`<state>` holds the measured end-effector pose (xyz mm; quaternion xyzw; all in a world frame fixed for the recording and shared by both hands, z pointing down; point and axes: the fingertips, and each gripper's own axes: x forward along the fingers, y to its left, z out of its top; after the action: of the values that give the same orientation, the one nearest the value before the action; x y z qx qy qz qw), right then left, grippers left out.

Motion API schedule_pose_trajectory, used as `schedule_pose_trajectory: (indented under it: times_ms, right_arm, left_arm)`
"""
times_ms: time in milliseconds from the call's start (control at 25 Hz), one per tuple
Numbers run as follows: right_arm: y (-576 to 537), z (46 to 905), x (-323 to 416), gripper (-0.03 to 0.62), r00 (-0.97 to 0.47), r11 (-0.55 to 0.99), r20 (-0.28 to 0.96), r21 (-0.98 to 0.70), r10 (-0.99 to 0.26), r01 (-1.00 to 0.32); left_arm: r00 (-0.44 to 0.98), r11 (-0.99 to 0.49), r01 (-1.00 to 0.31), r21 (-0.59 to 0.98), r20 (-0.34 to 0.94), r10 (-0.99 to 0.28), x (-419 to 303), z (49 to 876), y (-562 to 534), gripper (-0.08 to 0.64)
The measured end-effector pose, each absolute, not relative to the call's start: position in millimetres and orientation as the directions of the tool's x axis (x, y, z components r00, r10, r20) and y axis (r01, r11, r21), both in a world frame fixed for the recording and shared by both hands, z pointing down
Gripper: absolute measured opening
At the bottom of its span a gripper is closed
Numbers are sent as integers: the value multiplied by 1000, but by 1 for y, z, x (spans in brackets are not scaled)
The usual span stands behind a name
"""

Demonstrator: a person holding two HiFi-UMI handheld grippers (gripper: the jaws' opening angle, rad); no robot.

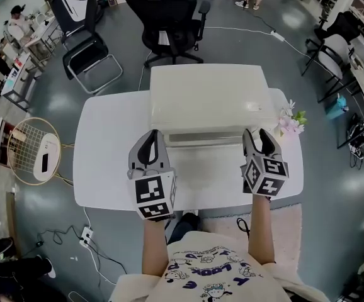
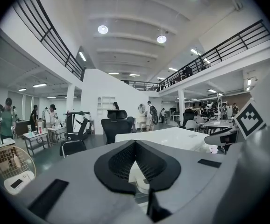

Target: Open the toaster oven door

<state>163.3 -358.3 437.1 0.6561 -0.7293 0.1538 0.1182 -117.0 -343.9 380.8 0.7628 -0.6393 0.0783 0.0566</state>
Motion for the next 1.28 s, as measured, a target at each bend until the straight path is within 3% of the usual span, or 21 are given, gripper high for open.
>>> schedule_pose_trajectory:
  times_ms: [1120,1280]
  right_arm:
    - [-378,487,162,196,-106,76,508,-80,-855,-994]
    - [-378,486,157,140,-119,80,520,-97,-846,-992]
  left_arm:
    - [157,-161,-987,2,233,-960,-133,406,-359,3]
    - [155,-158,-987,3,236,-959,-135,406,-358,3]
